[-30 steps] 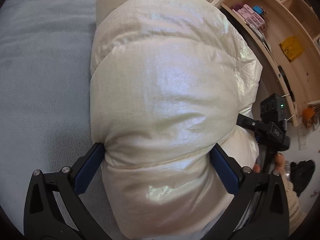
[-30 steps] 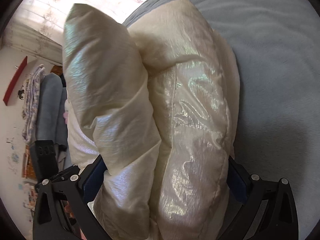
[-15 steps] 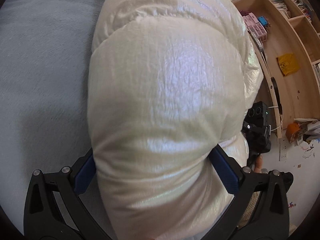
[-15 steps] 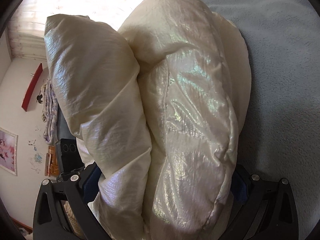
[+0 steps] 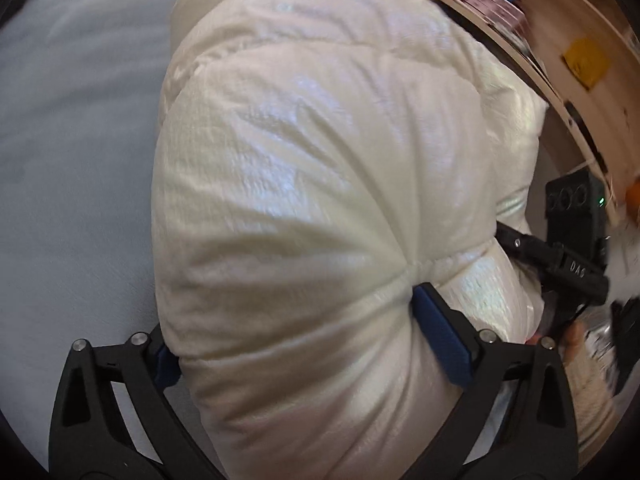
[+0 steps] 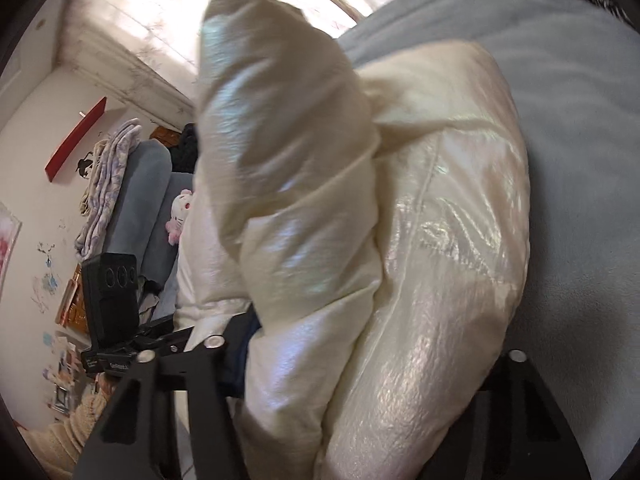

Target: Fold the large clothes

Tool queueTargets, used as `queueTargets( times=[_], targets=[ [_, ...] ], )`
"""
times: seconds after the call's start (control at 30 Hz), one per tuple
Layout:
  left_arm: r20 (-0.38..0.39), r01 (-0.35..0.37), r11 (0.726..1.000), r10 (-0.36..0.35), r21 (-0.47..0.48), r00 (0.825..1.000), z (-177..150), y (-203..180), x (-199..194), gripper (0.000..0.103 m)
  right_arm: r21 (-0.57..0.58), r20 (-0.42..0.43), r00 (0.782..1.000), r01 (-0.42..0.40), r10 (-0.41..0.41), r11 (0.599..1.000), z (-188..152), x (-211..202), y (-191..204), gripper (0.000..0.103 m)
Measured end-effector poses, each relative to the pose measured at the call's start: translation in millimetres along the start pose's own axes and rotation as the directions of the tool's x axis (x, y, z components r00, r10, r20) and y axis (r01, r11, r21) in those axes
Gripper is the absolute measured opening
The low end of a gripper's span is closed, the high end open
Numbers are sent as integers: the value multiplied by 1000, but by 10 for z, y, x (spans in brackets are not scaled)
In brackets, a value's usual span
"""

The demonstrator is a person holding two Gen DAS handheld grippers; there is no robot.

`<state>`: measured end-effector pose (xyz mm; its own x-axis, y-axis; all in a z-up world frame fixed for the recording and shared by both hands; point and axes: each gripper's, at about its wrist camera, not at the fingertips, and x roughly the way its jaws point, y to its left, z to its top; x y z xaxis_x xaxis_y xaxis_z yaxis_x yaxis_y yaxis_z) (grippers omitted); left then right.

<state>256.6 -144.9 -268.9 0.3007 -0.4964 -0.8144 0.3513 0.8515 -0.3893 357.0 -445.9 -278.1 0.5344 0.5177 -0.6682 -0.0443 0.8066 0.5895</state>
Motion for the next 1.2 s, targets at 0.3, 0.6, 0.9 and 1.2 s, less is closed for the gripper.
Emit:
queueTargets(
  times=[0.3,0.6,0.9,1.2],
  targets=[
    [91,-47,995,39,85,995,28,-168,-395,89,-105,81,996,-37,46,994,-51,-358,454,49],
    [141,-41,999,37,30,989,-221,96,-856,86,-168,62,995,-68,80,983,-17,-289,705,48],
    [152,-55,996,67,-76,986,-593,775,-1266,83,-128,-8,992,-128,128,983,181,16,67,46],
    [223,-28,994,50,-102,974,-450,1109,-1380,81,-186,2,989,-144,147,972,516,87,-91,46]
  ],
)
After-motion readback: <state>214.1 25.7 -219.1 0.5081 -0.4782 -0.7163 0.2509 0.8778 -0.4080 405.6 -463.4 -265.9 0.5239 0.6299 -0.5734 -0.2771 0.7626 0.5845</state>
